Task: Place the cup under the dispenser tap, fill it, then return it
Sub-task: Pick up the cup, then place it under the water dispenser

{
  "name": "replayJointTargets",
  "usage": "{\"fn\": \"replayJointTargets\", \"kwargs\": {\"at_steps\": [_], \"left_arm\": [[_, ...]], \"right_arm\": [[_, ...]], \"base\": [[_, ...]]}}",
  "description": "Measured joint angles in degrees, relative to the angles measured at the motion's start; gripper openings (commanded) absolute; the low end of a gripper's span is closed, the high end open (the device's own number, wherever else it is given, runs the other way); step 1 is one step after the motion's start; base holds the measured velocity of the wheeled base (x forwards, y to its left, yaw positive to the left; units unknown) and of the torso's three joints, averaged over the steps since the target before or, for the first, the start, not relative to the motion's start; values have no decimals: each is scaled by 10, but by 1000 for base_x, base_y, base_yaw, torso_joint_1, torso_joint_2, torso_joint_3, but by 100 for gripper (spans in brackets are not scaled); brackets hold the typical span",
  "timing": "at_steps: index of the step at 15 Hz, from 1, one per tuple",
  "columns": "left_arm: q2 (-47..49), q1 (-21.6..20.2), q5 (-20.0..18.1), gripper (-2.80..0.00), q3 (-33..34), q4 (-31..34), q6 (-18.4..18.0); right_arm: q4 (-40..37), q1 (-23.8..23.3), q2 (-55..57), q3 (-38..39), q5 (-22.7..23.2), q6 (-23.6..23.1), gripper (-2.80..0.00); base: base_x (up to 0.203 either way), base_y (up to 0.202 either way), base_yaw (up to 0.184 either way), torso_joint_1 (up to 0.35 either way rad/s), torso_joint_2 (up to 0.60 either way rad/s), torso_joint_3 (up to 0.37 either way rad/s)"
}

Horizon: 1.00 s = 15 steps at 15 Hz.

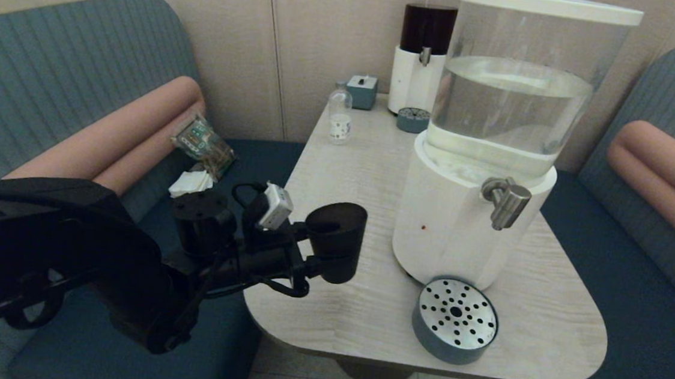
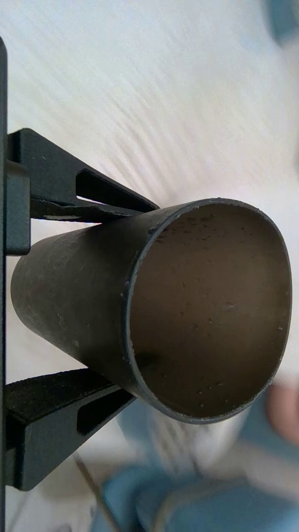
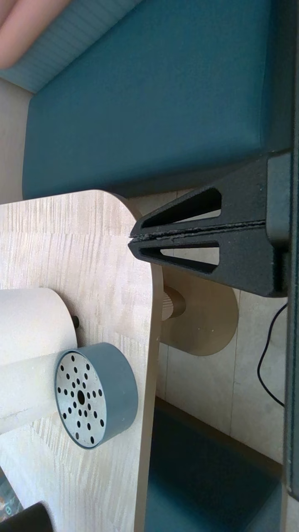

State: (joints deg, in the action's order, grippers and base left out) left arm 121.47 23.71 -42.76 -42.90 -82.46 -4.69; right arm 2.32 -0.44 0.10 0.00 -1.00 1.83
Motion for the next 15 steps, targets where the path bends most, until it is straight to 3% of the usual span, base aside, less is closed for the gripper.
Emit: {"fn": "replayJointTargets", "kwargs": {"at_steps": [5,15], "left_arm": [[-50,118,81,-280,-10,4,15],[38,181,114,-280,-128,8,29]], "right_arm": [[0,0,0,0,0,0,-280],[0,0,0,0,0,0,-280]], "base": [[0,0,0,0,0,0],[0,0,0,0,0,0]]}}
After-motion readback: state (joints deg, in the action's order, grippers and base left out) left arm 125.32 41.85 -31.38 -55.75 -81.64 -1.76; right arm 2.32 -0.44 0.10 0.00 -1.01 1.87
